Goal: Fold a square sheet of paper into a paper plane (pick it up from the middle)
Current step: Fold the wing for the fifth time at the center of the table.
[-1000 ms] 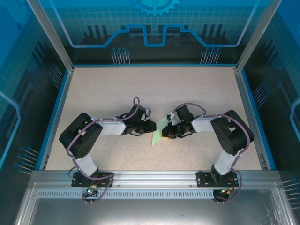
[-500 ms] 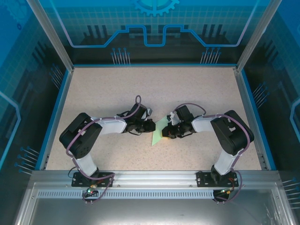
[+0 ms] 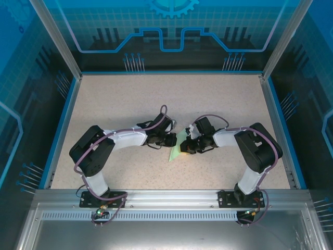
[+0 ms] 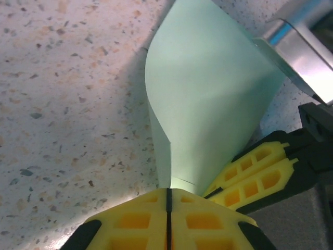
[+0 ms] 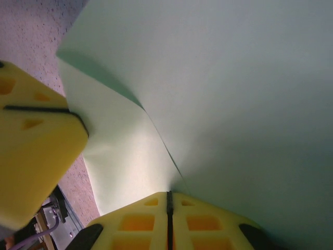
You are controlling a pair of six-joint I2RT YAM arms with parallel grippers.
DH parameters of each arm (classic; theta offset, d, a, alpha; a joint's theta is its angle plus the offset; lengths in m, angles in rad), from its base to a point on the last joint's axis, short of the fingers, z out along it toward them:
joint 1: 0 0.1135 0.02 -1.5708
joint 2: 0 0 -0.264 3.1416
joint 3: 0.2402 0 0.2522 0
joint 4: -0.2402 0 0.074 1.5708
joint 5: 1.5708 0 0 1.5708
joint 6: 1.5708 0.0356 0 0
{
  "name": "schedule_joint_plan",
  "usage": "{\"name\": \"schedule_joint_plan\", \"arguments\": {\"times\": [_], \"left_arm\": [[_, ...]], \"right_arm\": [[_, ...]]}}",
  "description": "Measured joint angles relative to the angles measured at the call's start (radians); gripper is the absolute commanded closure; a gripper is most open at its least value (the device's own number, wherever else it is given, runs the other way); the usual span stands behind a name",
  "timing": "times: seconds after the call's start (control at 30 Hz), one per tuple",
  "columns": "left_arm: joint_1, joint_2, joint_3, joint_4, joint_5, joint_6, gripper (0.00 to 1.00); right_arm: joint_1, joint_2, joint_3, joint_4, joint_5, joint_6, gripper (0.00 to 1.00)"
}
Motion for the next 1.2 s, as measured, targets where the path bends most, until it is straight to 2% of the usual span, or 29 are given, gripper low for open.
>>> {"name": "schedule_joint_plan", "arguments": {"times": [0.3,0.87,1.2], "left_arm": [[-0.035,0.009,0.042,-0.058,-0.064,0.043,0.91],[-0.064,0.021,0.043,-0.032,-0.030,0.040,0.91],[-0.066,0.072,0.034,-0.003,-0.019,0.032,0.91]], "right_arm": [[-0.011,-0.013,-0.016,0.003,0.000,-0.007,0.92],[-0.045,-0.023,-0.079,0.111,-0.054,0.024,0.92],[-0.058,-0.037,-0.086,0.106,-0.045,0.030,0.92]]}}
